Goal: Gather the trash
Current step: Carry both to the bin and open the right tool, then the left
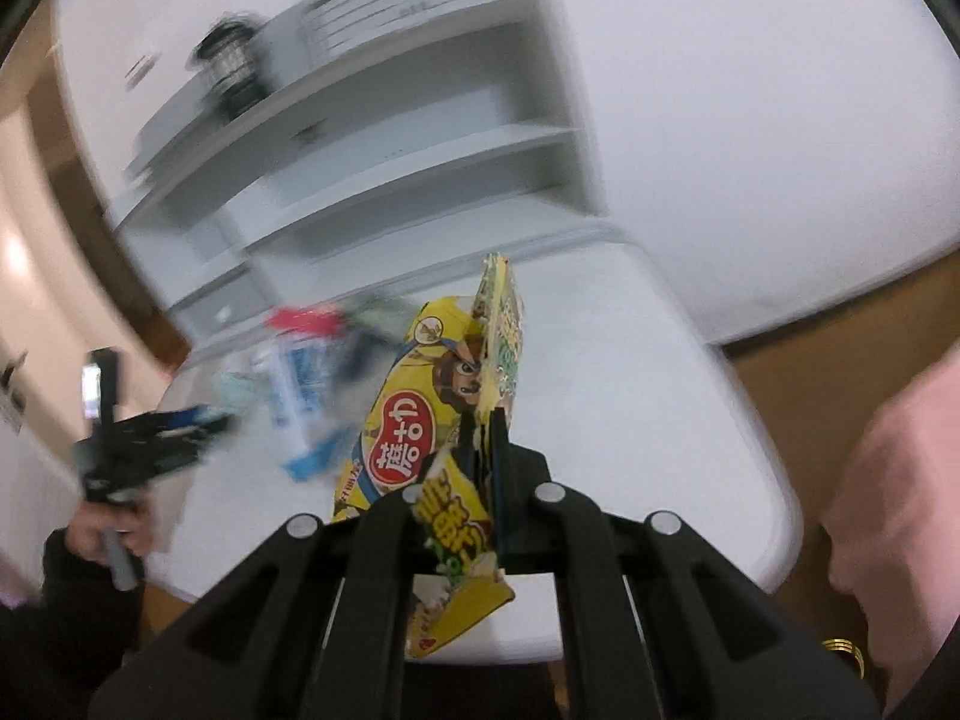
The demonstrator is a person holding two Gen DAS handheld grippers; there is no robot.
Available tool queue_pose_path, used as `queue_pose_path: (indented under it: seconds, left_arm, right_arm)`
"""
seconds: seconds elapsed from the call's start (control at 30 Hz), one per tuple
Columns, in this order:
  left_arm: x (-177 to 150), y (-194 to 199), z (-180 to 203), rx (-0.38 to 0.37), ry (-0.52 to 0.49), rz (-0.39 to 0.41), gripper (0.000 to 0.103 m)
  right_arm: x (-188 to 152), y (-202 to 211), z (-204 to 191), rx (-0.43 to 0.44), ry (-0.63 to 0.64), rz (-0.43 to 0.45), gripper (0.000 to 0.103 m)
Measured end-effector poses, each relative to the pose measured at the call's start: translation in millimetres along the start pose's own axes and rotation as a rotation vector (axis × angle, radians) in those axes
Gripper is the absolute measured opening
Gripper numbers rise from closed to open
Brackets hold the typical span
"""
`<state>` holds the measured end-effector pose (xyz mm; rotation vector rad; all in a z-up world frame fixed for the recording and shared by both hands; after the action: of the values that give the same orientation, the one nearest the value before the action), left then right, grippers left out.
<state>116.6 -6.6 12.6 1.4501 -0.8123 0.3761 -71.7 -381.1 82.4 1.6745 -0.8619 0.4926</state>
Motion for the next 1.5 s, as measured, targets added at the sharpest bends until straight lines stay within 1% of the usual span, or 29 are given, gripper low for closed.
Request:
queue_pose_path:
  seconds: [0.07, 0.1, 0.17, 0.2, 0.23, 0.27, 0.3, 0.33, 0.37, 0.43, 0.47, 0.5, 0.57, 0.6, 0.63, 0.67, 0.73, 0.77, 0.87, 0.93, 0.97, 1.0, 1.1, 1.17, 1.27, 1.4, 1.5]
  left_arm:
    - [13.5, 19.3, 27.0, -0.036, -0.021, 0.058, 0.056]
    - [19.5, 23.9, 41.9, -0.062, -0.039, 0.074, 0.056]
    - [32.4, 29.9, 85.0, -0.145, -0.098, 0.099, 0.056]
    - [37.6, 33.3, 123.6, -0.212, -0.154, 0.109, 0.056]
    - [37.8, 36.6, 148.1, -0.253, -0.189, 0.112, 0.056]
    - [38.4, 38.9, 188.6, -0.322, -0.243, 0.111, 0.056]
    - [36.8, 41.0, 215.4, -0.366, -0.279, 0.107, 0.056]
    - [34.1, 43.1, 249.6, -0.424, -0.322, 0.099, 0.056]
    - [28.5, 46.0, 291.7, -0.498, -0.368, 0.085, 0.056]
    - [14.9, 50.4, 351.0, -0.607, -0.428, 0.056, 0.056]
    - [2.1, 52.4, 391.0, -0.673, -0.472, 0.033, 0.056]
    - [-5.7, 49.9, 413.6, -0.710, -0.500, 0.022, 0.056]
    - [-31.4, 45.7, 468.7, -0.798, -0.566, -0.002, 0.056]
    - [-53.9, 38.1, 505.3, -0.840, -0.612, -0.028, 0.056]
    - [-68.4, 30.1, 524.0, -0.853, -0.635, -0.047, 0.056]
    - [-91.5, 16.6, 552.7, -0.873, -0.666, -0.082, 0.056]
    - [-124.7, -9.4, 588.2, -0.876, -0.708, -0.138, 0.056]
    - [-147.6, -26.8, 608.0, -0.875, -0.733, -0.170, 0.056]
    - [-189.8, -70.1, 642.3, -0.828, -0.810, -0.226, 0.056]
    - [-221.8, -94.5, 659.3, -0.817, -0.828, -0.283, 0.056]
    - [-234.2, -103.2, 663.2, -0.831, -0.820, -0.310, 0.056]
    - [-241.7, -106.1, 664.3, -0.833, -0.816, -0.316, 0.056]
    - [-260.5, -114.9, 678.5, -0.782, -0.855, -0.298, 0.056]
    - [-266.6, -107.1, 686.7, -0.772, -0.864, -0.271, 0.056]
    - [-272.9, -105.2, 702.2, -0.783, -0.850, -0.305, 0.056]
    - [-282.6, -108.2, 708.3, -0.789, -0.844, -0.345, 0.056]
    - [-284.5, -106.4, 709.4, -0.792, -0.842, -0.345, 0.056]
  right_arm:
    - [-12.7, 21.3, 41.8, -0.060, -0.077, 0.025, 0.005]
    - [-22.4, 34.1, 68.7, -0.110, -0.118, 0.035, 0.005]
    - [-40.5, 51.0, 108.0, -0.192, -0.183, 0.046, 0.005]
    - [-54.0, 63.3, 134.0, -0.241, -0.231, 0.052, 0.005]
    - [-66.6, 74.0, 155.9, -0.290, -0.270, 0.057, 0.005]
    - [-75.8, 81.4, 172.4, -0.331, -0.299, 0.061, 0.005]
    - [-91.1, 92.4, 195.6, -0.394, -0.344, 0.063, 0.005]
    - [-102.1, 98.6, 211.2, -0.437, -0.367, 0.058, 0.005]
    - [-113.1, 105.0, 227.8, -0.480, -0.388, 0.053, 0.005]
    - [-142.4, 119.1, 268.1, -0.582, -0.457, 0.040, 0.005]
    - [-158.2, 123.5, 287.7, -0.609, -0.500, 0.027, 0.005]
    - [-171.6, 126.4, 302.1, -0.624, -0.538, 0.022, 0.005]
    - [-202.3, 129.1, 332.0, -0.650, -0.621, -0.001, 0.005]
    - [-224.6, 128.1, 349.5, -0.665, -0.670, -0.020, 0.005]
    - [-241.8, 125.9, 362.0, -0.671, -0.712, -0.033, 0.005]
    - [-267.1, 120.1, 378.5, -0.672, -0.772, -0.058, 0.005]
    - [-304.3, 107.1, 397.8, -0.665, -0.864, -0.095, 0.005]
    - [-317.2, 99.6, 399.8, -0.667, -0.889, -0.111, 0.005]
    - [-365.9, 80.1, 416.7, -0.657, -0.959, -0.172, 0.005]
    - [-382.5, 74.5, 421.3, -0.638, -0.986, -0.183, 0.005]
    - [-388.2, 71.4, 422.1, -0.634, -0.987, -0.187, 0.005]
    - [-394.4, 69.6, 423.3, -0.631, -0.985, -0.191, 0.005]
    - [-408.9, 67.5, 427.1, -0.620, -0.978, -0.192, 0.005]
    - [-415.2, 71.0, 430.5, -0.613, -0.969, -0.198, 0.005]
    - [-421.5, 80.5, 435.2, -0.597, -0.987, -0.168, 0.005]
    - [-427.8, 82.6, 439.9, -0.582, -1.005, -0.145, 0.006]
    - [-425.3, 83.5, 437.4, -0.575, -0.990, -0.140, 0.006]
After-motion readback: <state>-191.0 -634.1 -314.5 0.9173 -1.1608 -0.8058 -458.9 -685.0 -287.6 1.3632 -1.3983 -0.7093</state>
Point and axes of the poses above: each gripper's, at about its wrist camera, not at the fingertips, and y roughly against the way its jaws point, z to its right, x to its top, the point moved 1 cm from there along -y, roughly the way its jaws point, and after that the axes turned 1 degree about x, right-handed, at the moved point
